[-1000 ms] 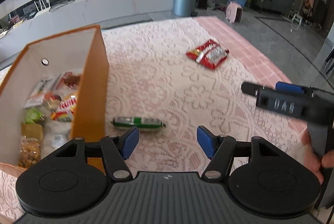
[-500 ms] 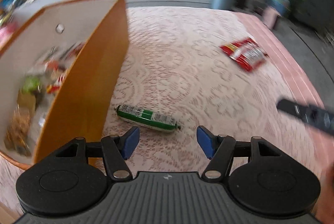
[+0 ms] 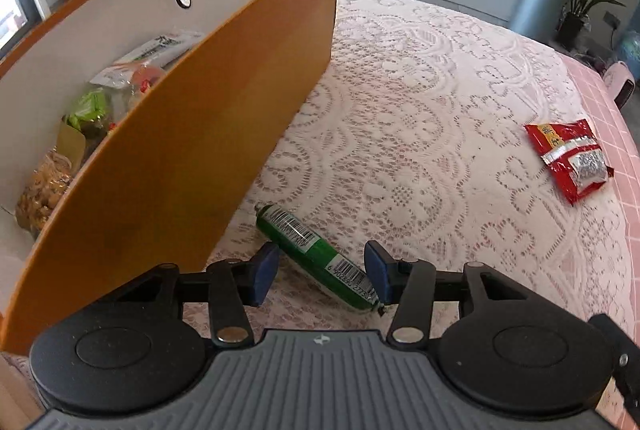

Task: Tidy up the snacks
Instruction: 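Grasp the green sausage stick with the left tool while the right tool grasps the red chip bag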

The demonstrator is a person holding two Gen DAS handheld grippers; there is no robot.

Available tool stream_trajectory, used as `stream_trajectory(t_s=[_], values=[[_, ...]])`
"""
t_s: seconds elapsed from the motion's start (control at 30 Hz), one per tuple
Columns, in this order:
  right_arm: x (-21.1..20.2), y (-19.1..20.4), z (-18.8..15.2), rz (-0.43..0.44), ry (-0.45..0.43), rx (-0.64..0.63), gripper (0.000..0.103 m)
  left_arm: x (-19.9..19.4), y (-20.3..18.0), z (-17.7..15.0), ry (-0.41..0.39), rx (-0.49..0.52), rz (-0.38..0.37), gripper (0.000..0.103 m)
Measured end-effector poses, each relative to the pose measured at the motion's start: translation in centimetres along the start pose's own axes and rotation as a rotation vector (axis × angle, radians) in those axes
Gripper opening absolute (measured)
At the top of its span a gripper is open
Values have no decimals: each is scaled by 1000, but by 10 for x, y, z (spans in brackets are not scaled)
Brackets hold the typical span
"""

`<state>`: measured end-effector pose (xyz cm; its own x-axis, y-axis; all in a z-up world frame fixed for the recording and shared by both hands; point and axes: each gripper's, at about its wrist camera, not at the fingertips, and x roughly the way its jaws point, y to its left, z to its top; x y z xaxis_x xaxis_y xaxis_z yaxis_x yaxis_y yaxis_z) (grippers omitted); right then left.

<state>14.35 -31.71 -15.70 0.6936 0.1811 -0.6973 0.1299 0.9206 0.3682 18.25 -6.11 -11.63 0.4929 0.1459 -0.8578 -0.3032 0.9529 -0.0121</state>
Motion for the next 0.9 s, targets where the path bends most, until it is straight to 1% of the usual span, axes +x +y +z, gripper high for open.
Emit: stream_trajectory(t_s=[0.03, 0.1, 0.13, 0.2, 0.27, 0.3, 0.4, 0.47, 0.63, 0.67, 0.73, 0.77, 0.8, 0.83, 0.9], values=[[1, 0, 0, 2, 2, 1, 81, 2, 0, 0, -2, 2, 1, 58], [2, 0, 0, 2, 7, 4, 81, 3, -2, -1, -4, 19, -7, 46], [2, 0, 0, 1, 10, 4, 81, 3, -3, -1, -9, 31, -20, 44], [3, -1, 0, -2, 14, 8, 81, 3, -5, -3, -22, 65, -49, 38], [4, -2, 1, -5, 17, 14, 81, 3, -9, -4, -30, 105, -86, 36], [5, -3, 1, -9, 18, 17, 81, 2, -13, -4, -36, 140, -109, 35], [4, -4, 2, -21, 14, 23, 81, 1, -27, -6, -67, 240, -141, 34], [4, -3, 2, -29, 9, 27, 81, 0, -34, -4, -91, 282, -149, 33], [5, -6, 12, -42, -16, 57, 81, -1, -45, 7, -148, 341, -150, 32], [7, -5, 15, -48, -18, 47, 81, -1, -47, 10, -154, 349, -150, 32], [13, 0, 23, -86, -43, 1, 81, 2, -49, 15, -154, 357, -152, 32], [16, 3, 27, -108, -61, -27, 80, 4, -50, 18, -146, 355, -150, 32], [20, 6, 30, -118, -79, -49, 77, 7, -49, 19, -138, 354, -149, 32], [25, 8, 33, -112, -85, -69, 75, 10, -49, 20, -130, 352, -148, 32], [38, 15, 40, -107, -79, -126, 66, 13, -47, 20, -121, 351, -150, 31]])
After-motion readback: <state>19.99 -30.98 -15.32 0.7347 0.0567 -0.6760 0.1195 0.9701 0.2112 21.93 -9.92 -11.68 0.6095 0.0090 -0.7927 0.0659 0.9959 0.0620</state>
